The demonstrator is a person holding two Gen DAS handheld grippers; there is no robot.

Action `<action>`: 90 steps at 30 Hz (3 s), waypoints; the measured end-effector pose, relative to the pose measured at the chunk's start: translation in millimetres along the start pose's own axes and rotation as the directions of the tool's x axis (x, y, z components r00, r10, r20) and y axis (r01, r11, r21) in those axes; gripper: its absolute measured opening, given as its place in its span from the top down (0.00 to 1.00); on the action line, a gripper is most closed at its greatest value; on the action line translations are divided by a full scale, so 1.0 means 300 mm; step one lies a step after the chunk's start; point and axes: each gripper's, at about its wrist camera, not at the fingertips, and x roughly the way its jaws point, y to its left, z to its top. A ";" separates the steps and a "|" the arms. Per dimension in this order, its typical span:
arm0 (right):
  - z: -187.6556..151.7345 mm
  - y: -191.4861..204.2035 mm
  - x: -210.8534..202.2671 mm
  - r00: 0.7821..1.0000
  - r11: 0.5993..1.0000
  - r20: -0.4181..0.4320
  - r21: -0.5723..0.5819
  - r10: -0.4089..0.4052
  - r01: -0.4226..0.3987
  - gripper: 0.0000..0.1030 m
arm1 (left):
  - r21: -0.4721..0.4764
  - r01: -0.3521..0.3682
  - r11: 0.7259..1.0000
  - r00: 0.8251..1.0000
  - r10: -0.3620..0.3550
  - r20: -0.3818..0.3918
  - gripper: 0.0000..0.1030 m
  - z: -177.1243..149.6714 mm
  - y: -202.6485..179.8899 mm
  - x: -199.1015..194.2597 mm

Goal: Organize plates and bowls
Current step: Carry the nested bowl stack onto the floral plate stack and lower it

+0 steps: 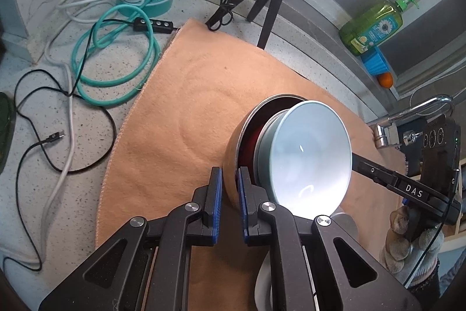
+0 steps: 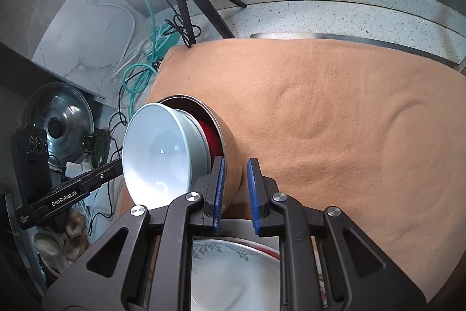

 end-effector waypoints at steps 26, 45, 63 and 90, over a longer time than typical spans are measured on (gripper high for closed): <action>0.007 0.011 0.076 0.998 1.000 -0.062 0.014 0.012 -0.011 0.90 | 0.012 0.003 1.000 1.000 -0.003 -0.028 0.91 0.001 -0.017 0.047; -0.041 0.059 -0.093 1.000 1.000 0.001 -0.018 0.010 -0.010 0.90 | 0.070 0.010 0.998 0.999 -0.012 0.029 0.90 -0.053 -0.107 -0.089; -0.199 0.039 -0.290 0.998 1.000 0.062 -0.016 0.008 -0.007 0.90 | 0.146 0.035 0.989 0.999 -0.041 0.035 0.90 -0.178 -0.224 -0.176; -0.468 -0.126 -0.287 1.000 0.997 0.011 0.077 -0.019 0.018 0.90 | 0.174 0.063 0.983 0.994 -0.046 -0.103 0.90 -0.369 -0.285 -0.077</action>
